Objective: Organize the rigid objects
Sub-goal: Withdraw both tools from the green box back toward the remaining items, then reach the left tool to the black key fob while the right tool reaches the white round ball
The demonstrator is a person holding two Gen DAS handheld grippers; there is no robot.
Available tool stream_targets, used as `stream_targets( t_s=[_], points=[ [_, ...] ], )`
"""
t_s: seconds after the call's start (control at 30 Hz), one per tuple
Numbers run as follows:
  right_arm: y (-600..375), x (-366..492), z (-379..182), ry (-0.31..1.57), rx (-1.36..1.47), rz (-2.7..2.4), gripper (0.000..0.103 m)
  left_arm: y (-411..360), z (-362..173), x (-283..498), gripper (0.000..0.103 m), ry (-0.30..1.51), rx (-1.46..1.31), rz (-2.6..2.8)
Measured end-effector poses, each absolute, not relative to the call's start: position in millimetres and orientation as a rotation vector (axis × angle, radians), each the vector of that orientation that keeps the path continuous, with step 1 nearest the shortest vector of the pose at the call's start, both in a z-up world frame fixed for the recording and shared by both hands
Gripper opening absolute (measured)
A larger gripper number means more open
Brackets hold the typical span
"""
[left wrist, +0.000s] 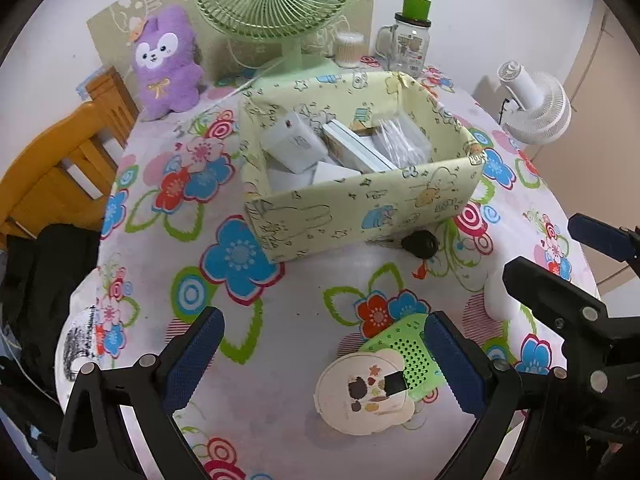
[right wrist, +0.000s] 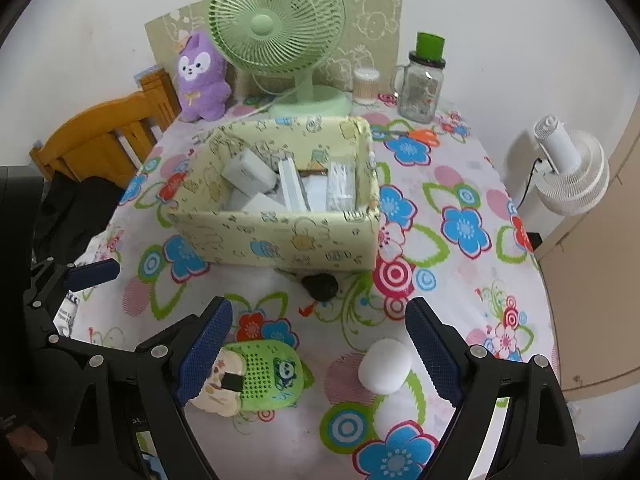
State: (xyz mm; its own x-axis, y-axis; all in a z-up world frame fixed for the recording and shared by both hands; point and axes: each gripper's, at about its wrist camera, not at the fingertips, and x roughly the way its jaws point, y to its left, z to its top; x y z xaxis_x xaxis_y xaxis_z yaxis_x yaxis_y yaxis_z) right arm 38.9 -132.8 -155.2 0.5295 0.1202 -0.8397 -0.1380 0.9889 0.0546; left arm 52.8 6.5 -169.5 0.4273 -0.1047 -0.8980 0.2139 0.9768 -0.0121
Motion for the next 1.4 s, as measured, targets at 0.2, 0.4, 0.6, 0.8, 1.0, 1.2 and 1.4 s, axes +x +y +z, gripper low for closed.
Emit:
stream_targets(
  t_s=[0.2,0.4,0.6,0.8,1.0,1.2,1.4],
  points=[
    [-140,38,-168,1.012,-0.027,0.126,0.09,2,-184,55,0.101,1.13,0.103,-0.21],
    [-151,40,-184,1.031,-0.014,0.097,0.09,-8,-198,58,0.101,1.146,0.122,-0.221],
    [-163,41,-200,1.059,0.007,0.062,0.09,-19,-210,62,0.101,1.157,0.154,-0.239],
    [-177,42,-214,1.083,0.026,0.024,0.09,-29,-221,68,0.101,1.167,0.191,-0.243],
    [-188,46,-228,1.103,0.059,-0.007,0.09,-37,-229,73,0.101,1.179,0.204,-0.252],
    [-195,48,-242,1.128,0.074,-0.033,0.09,-45,-238,73,0.101,1.18,0.233,-0.264],
    [-198,49,-256,1.159,0.091,-0.057,0.09,-49,-246,73,0.101,1.195,0.253,-0.268]
  ],
)
